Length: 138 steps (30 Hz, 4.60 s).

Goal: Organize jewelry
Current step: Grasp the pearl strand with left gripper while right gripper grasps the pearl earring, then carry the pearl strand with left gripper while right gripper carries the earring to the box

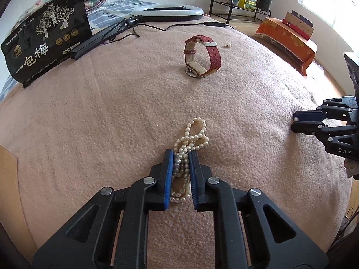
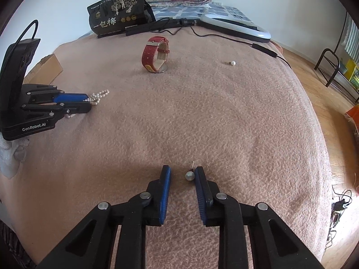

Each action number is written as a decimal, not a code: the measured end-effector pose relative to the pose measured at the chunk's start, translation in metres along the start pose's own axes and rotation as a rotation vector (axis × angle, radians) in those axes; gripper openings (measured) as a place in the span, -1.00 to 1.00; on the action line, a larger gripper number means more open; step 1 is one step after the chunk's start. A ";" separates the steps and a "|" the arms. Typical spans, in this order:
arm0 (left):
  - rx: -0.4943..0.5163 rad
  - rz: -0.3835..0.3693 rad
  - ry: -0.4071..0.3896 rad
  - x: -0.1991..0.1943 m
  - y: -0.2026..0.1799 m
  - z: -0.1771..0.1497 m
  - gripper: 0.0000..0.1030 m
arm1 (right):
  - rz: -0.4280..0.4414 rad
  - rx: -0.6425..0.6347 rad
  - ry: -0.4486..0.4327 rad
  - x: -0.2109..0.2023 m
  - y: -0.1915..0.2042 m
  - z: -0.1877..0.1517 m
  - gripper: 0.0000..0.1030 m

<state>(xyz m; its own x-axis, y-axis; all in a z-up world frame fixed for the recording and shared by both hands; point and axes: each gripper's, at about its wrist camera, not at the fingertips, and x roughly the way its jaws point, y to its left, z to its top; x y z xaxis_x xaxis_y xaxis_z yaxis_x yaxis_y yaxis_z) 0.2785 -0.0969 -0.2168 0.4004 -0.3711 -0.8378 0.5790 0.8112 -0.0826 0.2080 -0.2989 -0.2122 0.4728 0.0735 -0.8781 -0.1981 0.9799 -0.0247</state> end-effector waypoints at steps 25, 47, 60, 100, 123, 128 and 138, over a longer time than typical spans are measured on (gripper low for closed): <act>-0.116 -0.033 -0.083 -0.044 0.009 -0.012 -0.89 | 0.033 0.039 -0.068 -0.029 -0.001 -0.002 -0.88; -0.182 -0.023 -0.261 -0.142 0.023 -0.010 -0.89 | 0.055 0.009 -0.154 -0.082 0.026 0.008 -0.88; -0.215 0.012 -0.359 -0.211 0.040 -0.022 -0.89 | 0.083 -0.041 -0.204 -0.111 0.058 0.024 -0.88; -0.342 0.206 -0.442 -0.325 0.143 -0.122 -0.89 | 0.306 -0.285 -0.246 -0.095 0.256 0.125 -0.88; -0.361 0.202 -0.361 -0.282 0.154 -0.137 -0.89 | 0.354 -0.358 -0.191 -0.036 0.338 0.170 -0.87; -0.364 0.205 -0.335 -0.271 0.153 -0.142 -0.89 | 0.357 -0.367 -0.174 -0.024 0.348 0.172 -0.87; -0.372 0.218 -0.302 -0.258 0.158 -0.152 -0.89 | 0.347 -0.382 -0.151 -0.009 0.361 0.177 -0.87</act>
<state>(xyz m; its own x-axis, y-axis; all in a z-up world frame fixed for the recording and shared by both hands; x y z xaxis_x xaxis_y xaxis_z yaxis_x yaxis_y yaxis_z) 0.1591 0.1955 -0.0958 0.7019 -0.2453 -0.6688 0.1904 0.9693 -0.1557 0.2847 0.0872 -0.1287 0.4363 0.4345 -0.7879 -0.6494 0.7582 0.0585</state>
